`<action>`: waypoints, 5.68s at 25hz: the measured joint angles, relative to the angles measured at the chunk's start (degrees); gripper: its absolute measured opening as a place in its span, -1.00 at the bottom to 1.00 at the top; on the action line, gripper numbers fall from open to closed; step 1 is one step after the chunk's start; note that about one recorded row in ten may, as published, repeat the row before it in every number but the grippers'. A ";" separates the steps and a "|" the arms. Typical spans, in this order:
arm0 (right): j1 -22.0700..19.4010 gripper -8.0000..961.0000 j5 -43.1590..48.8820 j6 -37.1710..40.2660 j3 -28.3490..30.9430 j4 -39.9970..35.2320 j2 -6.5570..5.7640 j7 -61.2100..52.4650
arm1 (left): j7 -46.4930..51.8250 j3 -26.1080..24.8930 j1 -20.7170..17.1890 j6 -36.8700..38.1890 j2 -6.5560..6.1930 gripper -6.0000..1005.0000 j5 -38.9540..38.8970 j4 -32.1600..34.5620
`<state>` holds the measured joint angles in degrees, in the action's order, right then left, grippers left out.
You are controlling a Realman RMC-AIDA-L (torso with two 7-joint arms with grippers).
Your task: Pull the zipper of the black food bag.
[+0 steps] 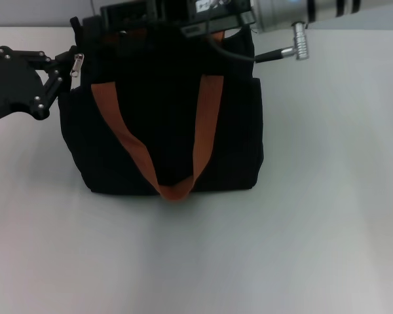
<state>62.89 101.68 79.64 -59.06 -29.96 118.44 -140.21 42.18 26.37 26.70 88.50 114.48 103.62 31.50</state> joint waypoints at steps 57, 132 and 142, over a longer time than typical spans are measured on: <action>2.55 0.71 -12.37 -12.15 -16.24 4.23 1.45 0.64 | 1.63 0.39 0.98 4.04 1.06 -0.93 -0.86 1.83; 1.62 0.59 -12.54 -11.53 -17.19 2.39 1.46 4.40 | 13.17 1.40 0.46 8.65 0.92 -0.93 -0.23 10.97; 1.35 0.57 -13.18 -11.17 -17.38 1.74 1.50 5.36 | 13.20 1.40 0.32 8.67 0.94 -0.93 -0.42 10.95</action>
<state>64.24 88.50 68.47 -76.44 -28.22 119.94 -134.85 55.38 27.77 27.01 97.17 115.42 103.20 42.45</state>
